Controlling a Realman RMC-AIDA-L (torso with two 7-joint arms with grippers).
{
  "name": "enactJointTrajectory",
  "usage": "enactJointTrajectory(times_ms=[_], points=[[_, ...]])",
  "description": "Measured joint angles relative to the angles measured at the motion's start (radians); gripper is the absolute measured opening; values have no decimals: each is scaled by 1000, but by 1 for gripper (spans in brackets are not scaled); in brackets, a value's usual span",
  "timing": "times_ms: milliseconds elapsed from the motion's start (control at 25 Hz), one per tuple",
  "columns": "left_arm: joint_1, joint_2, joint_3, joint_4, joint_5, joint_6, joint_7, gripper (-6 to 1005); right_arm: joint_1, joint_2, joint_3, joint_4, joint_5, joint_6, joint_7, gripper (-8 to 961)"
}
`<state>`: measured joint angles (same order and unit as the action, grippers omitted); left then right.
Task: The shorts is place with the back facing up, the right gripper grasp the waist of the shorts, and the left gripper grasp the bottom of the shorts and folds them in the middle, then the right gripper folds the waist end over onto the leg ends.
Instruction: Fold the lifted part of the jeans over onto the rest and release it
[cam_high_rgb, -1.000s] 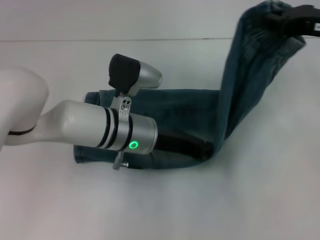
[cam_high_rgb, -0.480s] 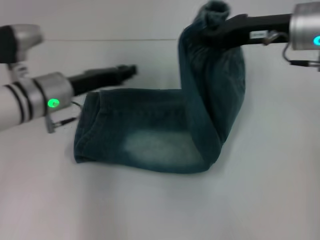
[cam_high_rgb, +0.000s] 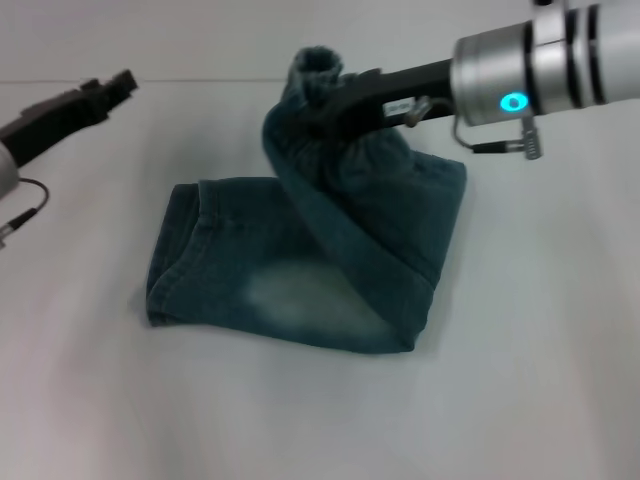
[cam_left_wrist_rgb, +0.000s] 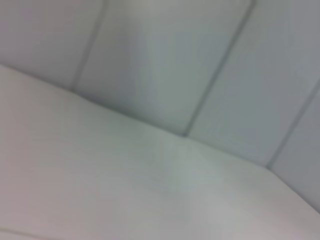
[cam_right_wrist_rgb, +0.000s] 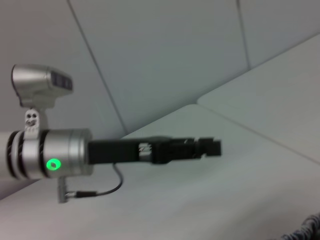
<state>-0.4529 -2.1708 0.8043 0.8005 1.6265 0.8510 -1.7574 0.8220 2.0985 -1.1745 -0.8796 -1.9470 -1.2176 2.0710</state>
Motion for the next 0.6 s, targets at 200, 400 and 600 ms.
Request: enactJointTrajectory(times_ms=[200,400,600], points=[[10,-2,-12,-3,-55,-39,55,518,63,0,-91,82,23,54,4,57],[17,-3,-14,-16,-116,-55,118,528,122,0,-144,165,24,92,5,57],[15,-3,-15,-28,-127,-58,141,527,155,0,-181,197,22,113,5,57]])
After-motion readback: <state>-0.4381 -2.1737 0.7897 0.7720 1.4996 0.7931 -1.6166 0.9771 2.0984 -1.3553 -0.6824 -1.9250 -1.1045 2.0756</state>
